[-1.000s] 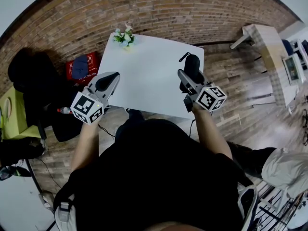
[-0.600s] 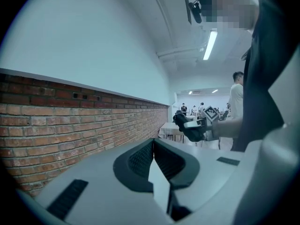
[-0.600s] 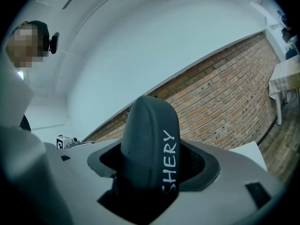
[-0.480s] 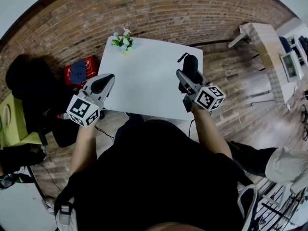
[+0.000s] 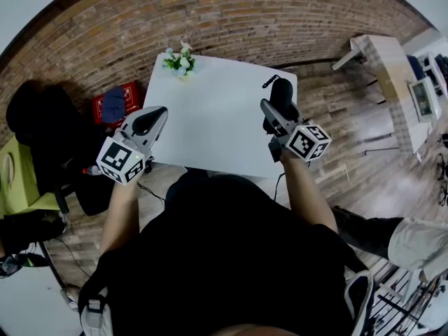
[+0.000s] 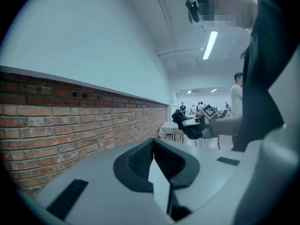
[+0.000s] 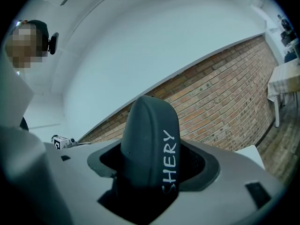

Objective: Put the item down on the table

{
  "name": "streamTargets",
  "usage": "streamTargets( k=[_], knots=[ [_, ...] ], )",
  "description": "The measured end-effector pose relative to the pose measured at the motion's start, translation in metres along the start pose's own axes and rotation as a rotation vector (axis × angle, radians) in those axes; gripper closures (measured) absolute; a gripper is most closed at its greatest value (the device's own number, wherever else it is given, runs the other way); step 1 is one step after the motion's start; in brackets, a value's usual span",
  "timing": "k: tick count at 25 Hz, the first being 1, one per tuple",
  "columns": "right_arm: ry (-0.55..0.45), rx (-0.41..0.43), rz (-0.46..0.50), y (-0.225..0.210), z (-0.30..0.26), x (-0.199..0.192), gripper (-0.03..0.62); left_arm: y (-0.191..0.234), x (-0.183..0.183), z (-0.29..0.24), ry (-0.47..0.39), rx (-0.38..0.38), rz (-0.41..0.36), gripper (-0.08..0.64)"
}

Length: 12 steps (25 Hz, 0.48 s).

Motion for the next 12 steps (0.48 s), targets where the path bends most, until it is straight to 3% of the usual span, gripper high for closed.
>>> streamTargets(
  k=[12],
  knots=[
    [0.002,-0.003,-0.003,-0.004,-0.027,0.0,0.244,0.024,-0.003,-0.009,0.005,-0.001,0.005,0.549]
  ],
)
Point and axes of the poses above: the fingertips, and each gripper's own axes: z backward along the fingers, y to its left, x out of its top, the point moved 1 cm from there along z, backward along the fingers, and after that the axes turned 9 degrees about -y, right-handed, at the moved point
